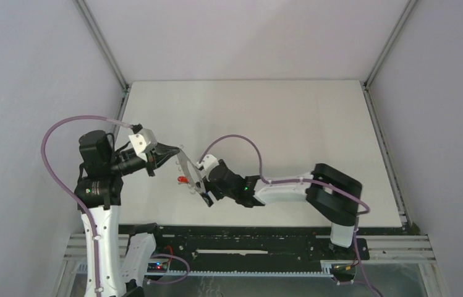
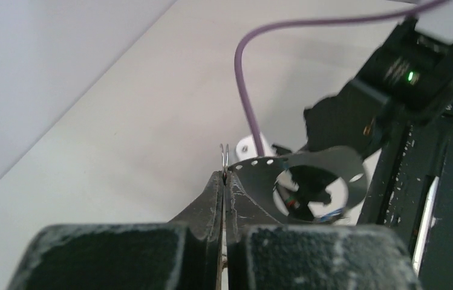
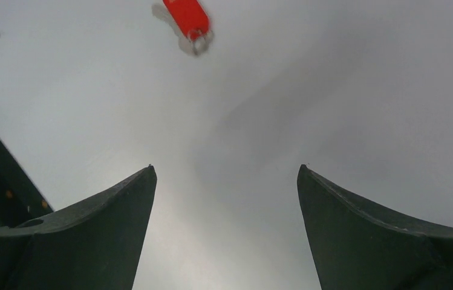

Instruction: Put the keys on the keyring

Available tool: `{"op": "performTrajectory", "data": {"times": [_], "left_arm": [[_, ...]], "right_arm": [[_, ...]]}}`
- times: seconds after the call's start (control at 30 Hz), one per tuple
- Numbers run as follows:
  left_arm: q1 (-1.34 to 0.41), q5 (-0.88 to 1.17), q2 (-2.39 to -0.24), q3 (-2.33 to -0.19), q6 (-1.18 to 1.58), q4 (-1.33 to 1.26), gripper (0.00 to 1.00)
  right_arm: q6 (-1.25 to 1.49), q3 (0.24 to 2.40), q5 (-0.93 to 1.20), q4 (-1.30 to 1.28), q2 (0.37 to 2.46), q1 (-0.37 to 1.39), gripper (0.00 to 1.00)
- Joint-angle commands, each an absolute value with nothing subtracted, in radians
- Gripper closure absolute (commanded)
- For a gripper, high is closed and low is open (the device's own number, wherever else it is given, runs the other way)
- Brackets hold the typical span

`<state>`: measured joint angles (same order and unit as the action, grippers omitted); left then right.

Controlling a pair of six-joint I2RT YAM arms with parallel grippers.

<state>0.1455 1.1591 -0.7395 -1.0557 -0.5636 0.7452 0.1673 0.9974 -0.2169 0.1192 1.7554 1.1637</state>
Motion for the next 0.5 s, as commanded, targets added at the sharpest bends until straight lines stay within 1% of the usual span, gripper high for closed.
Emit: {"op": "performTrajectory", "data": {"times": [0.0, 0.13, 0.3, 0.37, 0.47], "left_arm": [[0.214, 1.198, -0.702, -1.039, -0.478, 0.661, 1.00], [0.235, 1.187, -0.670, -1.033, -0.395, 0.610, 1.00], [0.245, 1.156, -0.639, -1.038, -0.290, 0.541, 1.00], [0.255, 1.147, -0.622, -1.043, -0.277, 0.538, 1.00], [0.265, 1.121, -0.591, -1.042, -0.254, 0.529, 1.00]], "right_arm": [[0.131, 1.181, -0.233, 0.289, 1.900, 1.176, 0.07], [0.137, 1.265, -0.209, 0.334, 2.026, 1.178, 0.10], [0.139, 1.354, -0.216, 0.312, 2.135, 1.184, 0.13], [0.136, 1.381, -0.218, 0.304, 2.166, 1.183, 0.18], [0.131, 1.448, -0.233, 0.229, 2.229, 1.183, 0.29]]}}
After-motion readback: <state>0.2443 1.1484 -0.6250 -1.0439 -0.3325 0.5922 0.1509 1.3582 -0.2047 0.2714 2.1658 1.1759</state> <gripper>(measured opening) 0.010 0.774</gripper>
